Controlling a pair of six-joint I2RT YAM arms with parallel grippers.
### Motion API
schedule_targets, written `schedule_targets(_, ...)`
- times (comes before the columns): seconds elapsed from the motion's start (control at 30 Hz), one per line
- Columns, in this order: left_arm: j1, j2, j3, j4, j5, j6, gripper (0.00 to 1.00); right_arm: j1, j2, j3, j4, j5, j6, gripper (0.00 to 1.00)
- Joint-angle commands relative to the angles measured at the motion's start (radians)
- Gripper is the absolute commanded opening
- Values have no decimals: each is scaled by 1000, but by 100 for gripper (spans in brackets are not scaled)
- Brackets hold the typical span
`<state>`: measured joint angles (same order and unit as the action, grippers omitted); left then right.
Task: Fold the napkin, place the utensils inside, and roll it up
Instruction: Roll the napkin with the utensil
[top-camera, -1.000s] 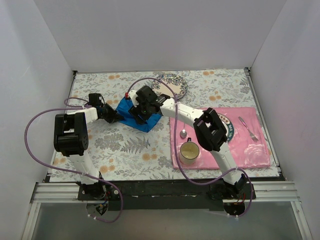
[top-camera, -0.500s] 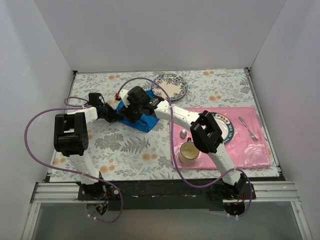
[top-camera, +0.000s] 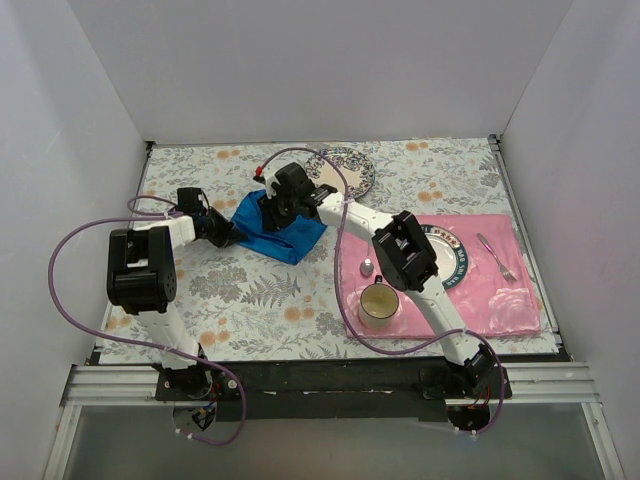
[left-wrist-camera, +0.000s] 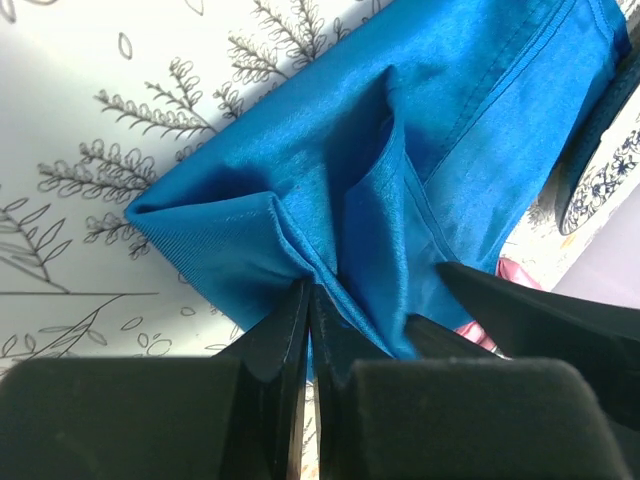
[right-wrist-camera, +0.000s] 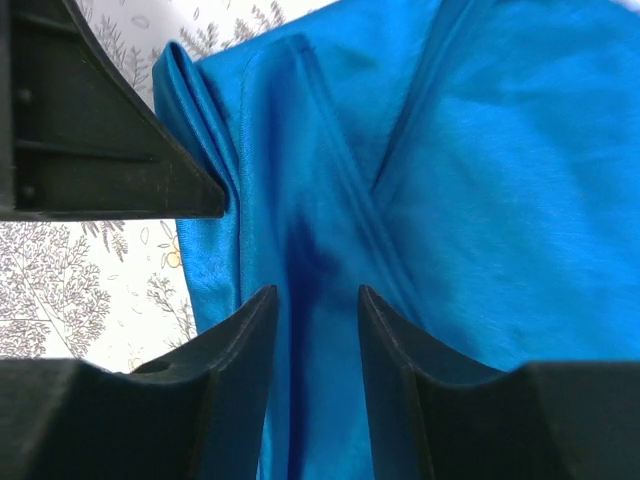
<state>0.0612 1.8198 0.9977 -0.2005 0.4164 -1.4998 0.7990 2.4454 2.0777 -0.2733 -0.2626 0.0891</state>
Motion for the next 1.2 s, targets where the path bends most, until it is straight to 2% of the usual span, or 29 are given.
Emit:
schedule_targets(0.0, -4, -77, -25, 12, -25, 3, 2, 16, 29, 47, 54, -79, 57, 44)
schedule_targets(0.27, -4, -96, -51, 18, -28, 0, 2, 17, 47, 32, 59, -90, 52, 33)
schedule_targets(0.5, -6, -149, -88, 62, -7, -10, 5, 16, 56, 18, 45, -81, 20, 31)
schedule_targets(0.77, -4, -273, -113, 61, -65, -20, 23, 16, 67, 28, 28, -84, 6, 30)
schedule_targets(0.9, -4, -309, -103, 35, -108, -33, 29, 17, 60, 45, 16, -79, -8, 30)
schedule_targets(1.03, -4, -269, -87, 53, -67, -31, 30, 17, 63, 58, 8, -86, -9, 30)
schedule_targets(1.07, -4, -240, -85, 68, -45, -34, 28, 17, 61, 58, 9, -89, -9, 30)
schedule_targets(1.1, -4, -228, -85, 114, -19, -49, 21, 16, 66, 58, 9, -90, -9, 30)
schedule_targets(1.17, -6, -208, -88, 163, 15, -74, 18, 16, 69, 59, 9, -93, -6, 30)
